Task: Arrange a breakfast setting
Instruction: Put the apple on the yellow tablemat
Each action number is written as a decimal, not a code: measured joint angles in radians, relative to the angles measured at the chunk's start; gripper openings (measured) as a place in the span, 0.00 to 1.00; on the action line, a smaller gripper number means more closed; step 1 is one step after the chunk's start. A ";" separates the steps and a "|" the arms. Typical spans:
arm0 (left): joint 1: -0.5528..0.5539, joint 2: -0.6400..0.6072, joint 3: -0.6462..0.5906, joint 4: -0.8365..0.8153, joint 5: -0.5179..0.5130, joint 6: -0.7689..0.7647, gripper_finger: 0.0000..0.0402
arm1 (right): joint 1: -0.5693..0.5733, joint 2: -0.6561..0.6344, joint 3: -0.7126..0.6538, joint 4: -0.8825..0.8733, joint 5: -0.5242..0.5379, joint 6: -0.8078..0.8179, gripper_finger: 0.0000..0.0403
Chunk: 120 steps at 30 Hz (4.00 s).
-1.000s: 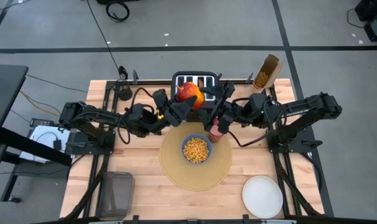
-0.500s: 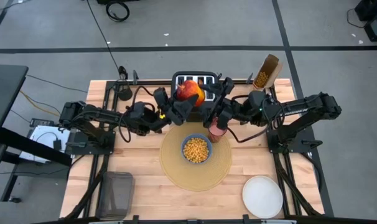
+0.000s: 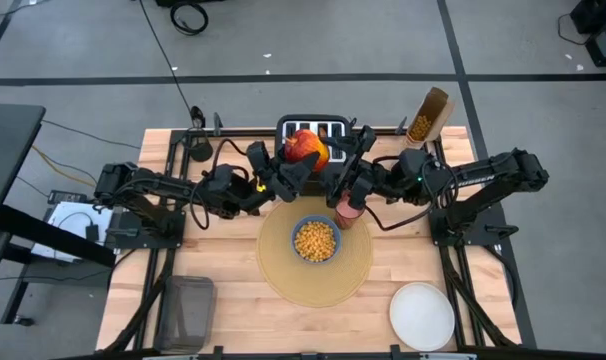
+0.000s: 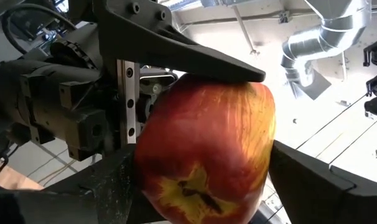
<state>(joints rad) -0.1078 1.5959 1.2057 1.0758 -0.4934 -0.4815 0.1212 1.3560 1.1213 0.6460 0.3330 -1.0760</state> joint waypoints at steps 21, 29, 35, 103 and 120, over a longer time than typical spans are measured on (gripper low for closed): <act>0.007 -0.035 -0.002 -0.131 0.050 0.148 0.96 | 0.003 0.000 0.001 0.019 0.013 0.062 0.81; -0.017 -0.133 -0.002 -0.256 0.044 0.287 0.96 | 0.007 -0.009 0.001 0.018 0.009 0.131 0.81; -0.034 -0.248 -0.001 -0.501 0.035 0.285 0.96 | 0.032 -0.040 0.001 0.007 0.013 0.202 0.80; 0.000 -0.143 0.000 -0.142 0.099 0.237 0.36 | 0.105 -0.066 0.001 -0.072 0.097 0.152 0.79; 0.000 -0.131 0.001 -0.162 0.100 0.229 0.04 | 0.104 -0.066 0.001 -0.089 0.099 0.176 0.80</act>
<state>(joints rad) -0.1074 1.4648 1.2064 0.9135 -0.3933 -0.2530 0.2253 1.2900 1.1221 0.5571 0.4324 -0.8996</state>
